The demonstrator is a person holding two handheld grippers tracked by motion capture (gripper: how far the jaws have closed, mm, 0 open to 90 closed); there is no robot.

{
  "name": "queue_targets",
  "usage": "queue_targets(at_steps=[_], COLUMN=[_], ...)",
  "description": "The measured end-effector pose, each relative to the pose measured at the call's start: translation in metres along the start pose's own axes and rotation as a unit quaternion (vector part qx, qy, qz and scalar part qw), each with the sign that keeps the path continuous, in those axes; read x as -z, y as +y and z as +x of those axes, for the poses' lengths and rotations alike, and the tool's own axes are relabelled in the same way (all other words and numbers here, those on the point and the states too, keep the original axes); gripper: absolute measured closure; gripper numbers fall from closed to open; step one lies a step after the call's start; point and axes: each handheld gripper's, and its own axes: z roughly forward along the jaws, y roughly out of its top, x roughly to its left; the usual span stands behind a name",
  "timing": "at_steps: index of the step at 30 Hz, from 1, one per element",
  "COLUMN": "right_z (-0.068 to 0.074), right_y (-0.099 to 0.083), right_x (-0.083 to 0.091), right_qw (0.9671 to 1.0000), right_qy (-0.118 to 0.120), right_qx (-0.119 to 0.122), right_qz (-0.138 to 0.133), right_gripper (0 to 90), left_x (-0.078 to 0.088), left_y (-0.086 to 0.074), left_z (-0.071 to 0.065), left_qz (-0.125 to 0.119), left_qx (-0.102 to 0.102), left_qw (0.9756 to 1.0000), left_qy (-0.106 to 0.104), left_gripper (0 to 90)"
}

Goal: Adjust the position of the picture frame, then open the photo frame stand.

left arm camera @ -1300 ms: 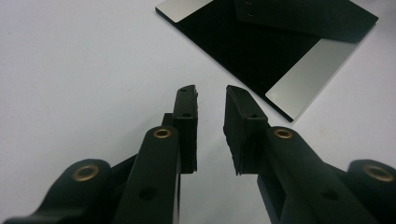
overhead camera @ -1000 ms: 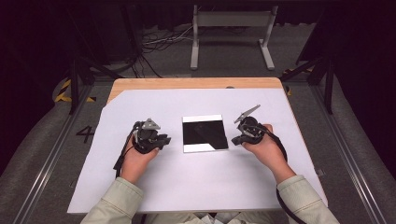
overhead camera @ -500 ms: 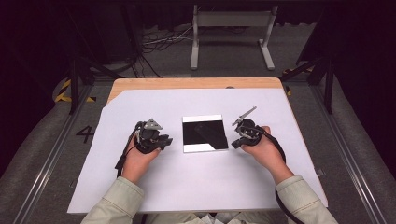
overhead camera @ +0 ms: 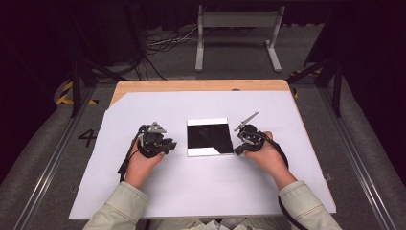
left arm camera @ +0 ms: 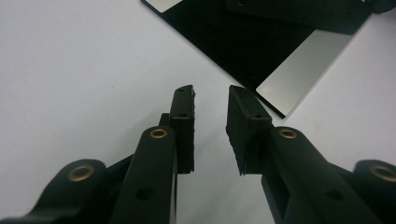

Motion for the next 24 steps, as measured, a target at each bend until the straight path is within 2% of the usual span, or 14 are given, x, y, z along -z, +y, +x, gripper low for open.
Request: queue_targets(at_steps=[2, 8, 11, 18, 21, 24], right_z=[0.003, 0.008, 0.006, 0.009, 0.009, 0.009], right_y=[0.002, 0.004, 0.0, -0.006, -0.008, -0.009], right_x=[-0.002, -0.003, 0.004, 0.019, 0.021, 0.019], right_qw=[1.0, 0.9999, 0.9998, 0.9994, 0.9995, 0.9997], right_qy=[0.006, 0.0, -0.01, -0.013, -0.015, -0.014], right_qx=[0.003, 0.014, 0.01, 0.016, 0.017, 0.016], right_qz=[-0.001, -0.002, -0.011, -0.026, -0.023, -0.014], right_gripper=[90.0, 90.0, 89.9, 87.6, 85.9, 85.4], left_x=[0.0, 0.0, 0.001, 0.004, 0.007, 0.009], left_y=[0.0, 0.0, 0.0, 0.0, -0.001, -0.001], left_z=[0.0, 0.002, 0.002, 0.003, 0.005, 0.007], left_qz=[-0.001, -0.003, -0.003, -0.013, -0.014, -0.017], left_qx=[0.001, 0.002, 0.003, 0.004, 0.004, 0.01], left_qw=[1.0, 1.0, 1.0, 0.9999, 0.9998, 0.9998], left_qy=[0.001, -0.001, -0.001, 0.006, 0.011, 0.002], left_gripper=[72.5, 72.3, 71.8, 67.4, 65.4, 64.6])
